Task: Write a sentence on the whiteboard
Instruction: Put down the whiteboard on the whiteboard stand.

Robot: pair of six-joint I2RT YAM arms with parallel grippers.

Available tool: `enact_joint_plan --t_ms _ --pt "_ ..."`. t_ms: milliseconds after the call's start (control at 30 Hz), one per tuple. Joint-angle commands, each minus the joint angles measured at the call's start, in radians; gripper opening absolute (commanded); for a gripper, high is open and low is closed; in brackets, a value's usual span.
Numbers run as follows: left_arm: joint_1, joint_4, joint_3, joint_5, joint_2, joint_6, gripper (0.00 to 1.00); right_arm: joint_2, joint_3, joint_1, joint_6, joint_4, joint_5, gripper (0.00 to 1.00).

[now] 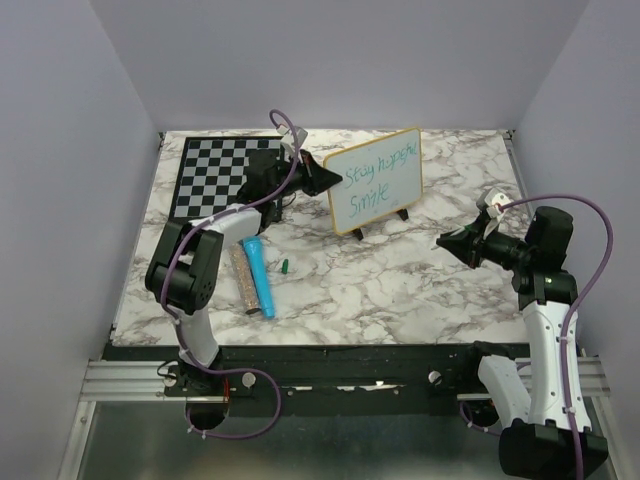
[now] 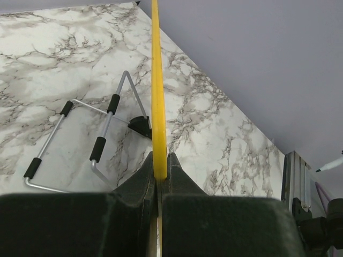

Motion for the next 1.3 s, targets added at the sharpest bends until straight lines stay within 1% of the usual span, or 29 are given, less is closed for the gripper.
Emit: enact_joint_plan --t_ms 0,267,433,533,667,767,900,1067,1133,1200,1233,1267 --pt "0.019 0.161 0.047 0.048 0.020 -0.016 0.00 0.004 -0.013 -0.007 0.005 -0.014 -0.015 0.01" --pt "0.056 0.255 0.026 0.063 0.078 -0.030 0.00 0.010 -0.014 -0.007 0.004 -0.016 -0.018 0.00" --pt "0.063 0.266 0.003 0.085 0.094 -0.005 0.00 0.011 -0.014 -0.007 0.002 -0.016 -0.018 0.00" --pt "0.071 0.310 -0.022 0.094 0.109 -0.025 0.00 0.011 -0.014 -0.007 0.001 -0.016 -0.019 0.01" --pt "0.089 0.426 -0.060 0.114 0.141 -0.066 0.00 0.010 -0.014 -0.007 0.001 -0.017 -0.021 0.00" --pt "0.094 0.465 -0.085 0.115 0.157 -0.068 0.00 0.010 -0.014 -0.007 0.001 -0.017 -0.021 0.01" --pt "0.099 0.468 -0.103 0.106 0.163 -0.051 0.01 0.010 -0.014 -0.007 -0.001 -0.017 -0.024 0.00" --pt "0.099 0.468 -0.126 0.095 0.163 -0.045 0.13 0.010 -0.016 -0.007 -0.001 -0.017 -0.024 0.01" --pt "0.099 0.471 -0.144 0.083 0.160 -0.042 0.22 0.010 -0.016 -0.008 -0.001 -0.017 -0.024 0.00" --pt "0.099 0.471 -0.152 0.076 0.158 -0.040 0.25 0.010 -0.016 -0.007 -0.001 -0.017 -0.025 0.01" --pt "0.099 0.473 -0.158 0.074 0.157 -0.040 0.32 0.010 -0.016 -0.007 -0.001 -0.016 -0.025 0.00" --pt "0.100 0.473 -0.160 0.066 0.154 -0.039 0.34 0.010 -0.016 -0.008 -0.001 -0.017 -0.025 0.01"
